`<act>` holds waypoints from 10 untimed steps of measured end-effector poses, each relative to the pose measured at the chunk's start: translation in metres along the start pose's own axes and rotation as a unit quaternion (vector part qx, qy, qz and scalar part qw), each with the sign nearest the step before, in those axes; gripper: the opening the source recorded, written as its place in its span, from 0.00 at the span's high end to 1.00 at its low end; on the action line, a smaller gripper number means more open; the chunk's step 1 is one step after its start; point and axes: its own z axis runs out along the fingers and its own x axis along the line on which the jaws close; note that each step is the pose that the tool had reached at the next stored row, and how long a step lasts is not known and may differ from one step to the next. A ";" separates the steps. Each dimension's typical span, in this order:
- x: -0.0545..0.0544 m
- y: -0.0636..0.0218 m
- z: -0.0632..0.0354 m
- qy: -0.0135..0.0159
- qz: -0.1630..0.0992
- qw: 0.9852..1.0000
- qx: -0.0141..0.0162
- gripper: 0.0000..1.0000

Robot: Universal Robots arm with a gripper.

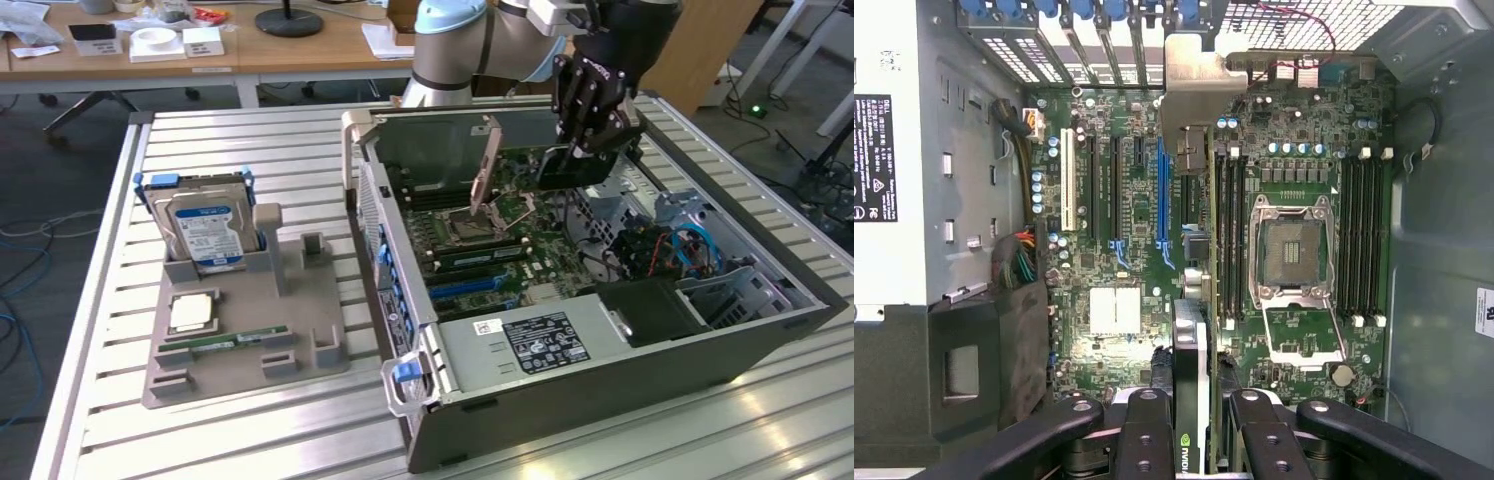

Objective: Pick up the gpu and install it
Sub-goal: 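Insert the gpu into the slot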

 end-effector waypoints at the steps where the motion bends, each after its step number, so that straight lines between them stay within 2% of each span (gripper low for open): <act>1: 0.000 0.0000 0.0000 0.000 0.000 1.000 0.000 0.73; 10: 0.000 0.0002 0.0023 0.000 0.000 1.000 0.000 0.73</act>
